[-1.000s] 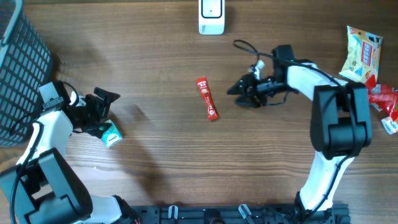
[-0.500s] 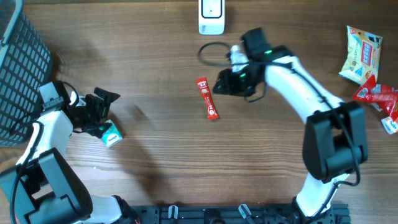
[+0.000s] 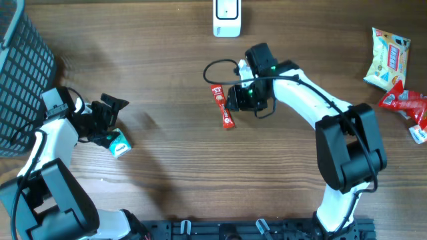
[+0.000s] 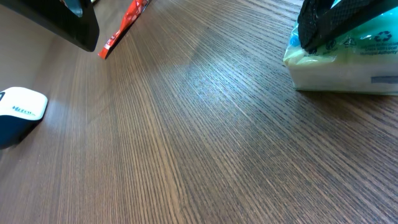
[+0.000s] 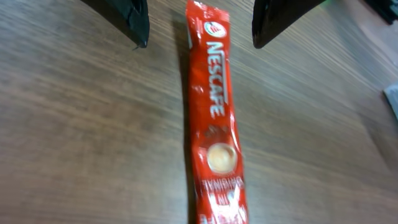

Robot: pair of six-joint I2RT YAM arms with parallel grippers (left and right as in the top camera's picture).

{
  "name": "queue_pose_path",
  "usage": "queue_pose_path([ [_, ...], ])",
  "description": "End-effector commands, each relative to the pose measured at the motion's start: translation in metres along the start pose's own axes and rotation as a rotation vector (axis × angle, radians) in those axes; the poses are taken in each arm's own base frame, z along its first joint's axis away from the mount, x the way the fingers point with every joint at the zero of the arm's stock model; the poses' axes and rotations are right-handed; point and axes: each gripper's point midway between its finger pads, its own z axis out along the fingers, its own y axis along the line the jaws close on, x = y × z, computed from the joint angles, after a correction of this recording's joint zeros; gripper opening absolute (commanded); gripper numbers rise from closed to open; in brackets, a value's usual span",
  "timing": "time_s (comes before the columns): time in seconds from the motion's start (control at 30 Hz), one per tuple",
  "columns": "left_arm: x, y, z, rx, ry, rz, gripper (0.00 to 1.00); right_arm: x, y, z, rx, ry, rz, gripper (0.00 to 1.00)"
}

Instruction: Scan the item barcode

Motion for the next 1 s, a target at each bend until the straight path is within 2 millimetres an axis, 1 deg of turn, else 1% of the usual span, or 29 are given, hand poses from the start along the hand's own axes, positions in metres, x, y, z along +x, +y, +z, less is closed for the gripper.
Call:
queue_pose_path([
  [0.0,-0.004,0.0,-0.004,-0.006,-0.022,0.022,1.0,0.024,0.007,0.02,-0.116,0.067,0.02,0.52],
  [0.07,-0.004,0.0,-0.004,-0.006,-0.023,0.023,1.0,0.027,0.008,0.023,-0.138,0.068,0.045,0.52],
  [0.17,-0.004,0.0,-0.004,-0.006,-0.023,0.023,1.0,0.03,0.008,0.028,-0.156,0.063,0.083,0.49],
  [0.27,-0.004,0.0,-0.004,-0.006,-0.023,0.023,1.0,0.032,0.015,0.031,-0.218,0.064,0.09,0.48],
  [0.4,-0.004,0.0,-0.004,-0.006,-0.022,0.022,1.0,0.031,0.014,0.034,-0.222,0.051,0.103,0.47],
  [0.47,-0.004,0.0,-0.004,-0.006,-0.023,0.023,1.0,0.027,0.013,0.034,-0.213,0.033,0.104,0.38],
  [0.5,-0.004,0.0,-0.004,-0.006,-0.023,0.023,1.0,0.025,0.014,0.034,-0.217,0.023,0.103,0.3],
  [0.53,-0.004,0.0,-0.004,-0.006,-0.023,0.023,1.0,0.022,0.014,0.034,-0.219,0.015,0.111,0.19],
  [0.6,-0.004,0.0,-0.004,-0.006,-0.022,0.022,1.0,0.018,0.013,0.034,-0.215,-0.002,0.118,0.05],
  [0.8,-0.004,0.0,-0.004,-0.006,-0.022,0.022,1.0,0.002,0.005,0.023,-0.214,-0.042,0.135,0.04],
  [0.97,-0.004,0.0,-0.004,-0.006,-0.023,0.023,1.0,-0.011,0.009,0.014,-0.221,-0.072,0.123,0.04],
])
